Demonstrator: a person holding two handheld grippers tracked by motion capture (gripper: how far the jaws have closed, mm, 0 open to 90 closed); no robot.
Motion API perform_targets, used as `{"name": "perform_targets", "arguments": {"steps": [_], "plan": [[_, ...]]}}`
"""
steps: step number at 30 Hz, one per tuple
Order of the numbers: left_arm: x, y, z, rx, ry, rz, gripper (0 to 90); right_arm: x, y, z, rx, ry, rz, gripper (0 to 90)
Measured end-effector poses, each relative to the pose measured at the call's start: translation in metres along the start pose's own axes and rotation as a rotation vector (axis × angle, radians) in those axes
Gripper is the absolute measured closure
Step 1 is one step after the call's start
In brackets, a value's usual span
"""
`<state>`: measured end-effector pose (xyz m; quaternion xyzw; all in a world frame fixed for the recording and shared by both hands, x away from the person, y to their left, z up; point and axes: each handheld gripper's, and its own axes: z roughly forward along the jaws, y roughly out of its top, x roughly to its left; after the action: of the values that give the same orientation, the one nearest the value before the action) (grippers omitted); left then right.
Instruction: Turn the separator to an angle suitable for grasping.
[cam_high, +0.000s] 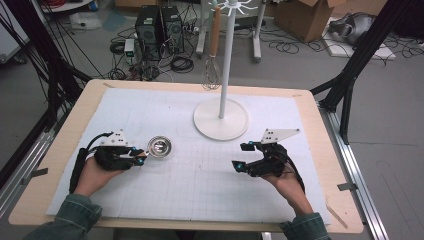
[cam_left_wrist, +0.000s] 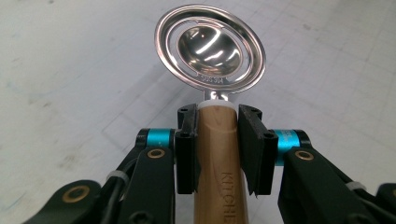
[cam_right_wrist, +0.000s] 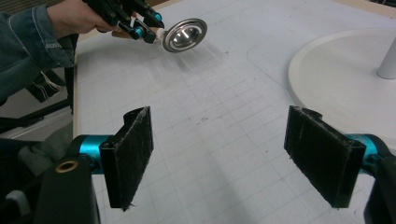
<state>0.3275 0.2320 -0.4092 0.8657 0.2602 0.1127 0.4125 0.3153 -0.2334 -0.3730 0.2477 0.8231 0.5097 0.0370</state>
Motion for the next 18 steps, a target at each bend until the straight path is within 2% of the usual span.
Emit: {"name": "perform_targets", "arguments": {"steps": [7, 15, 18], "plan": [[-0.013, 0.014, 0.014, -0.011, -0.052, 0.037, 69.1, 0.001, 0.000, -0.001, -0.001, 0.003, -0.006, 23.1], [-0.029, 0.025, 0.035, -0.005, -0.112, 0.072, 69.1, 0.002, -0.001, -0.002, 0.003, 0.004, -0.008, 23.1], [-0.035, 0.028, 0.043, 0.011, -0.132, 0.094, 69.1, 0.003, -0.001, 0.000, 0.005, 0.006, -0.010, 23.1]]}}
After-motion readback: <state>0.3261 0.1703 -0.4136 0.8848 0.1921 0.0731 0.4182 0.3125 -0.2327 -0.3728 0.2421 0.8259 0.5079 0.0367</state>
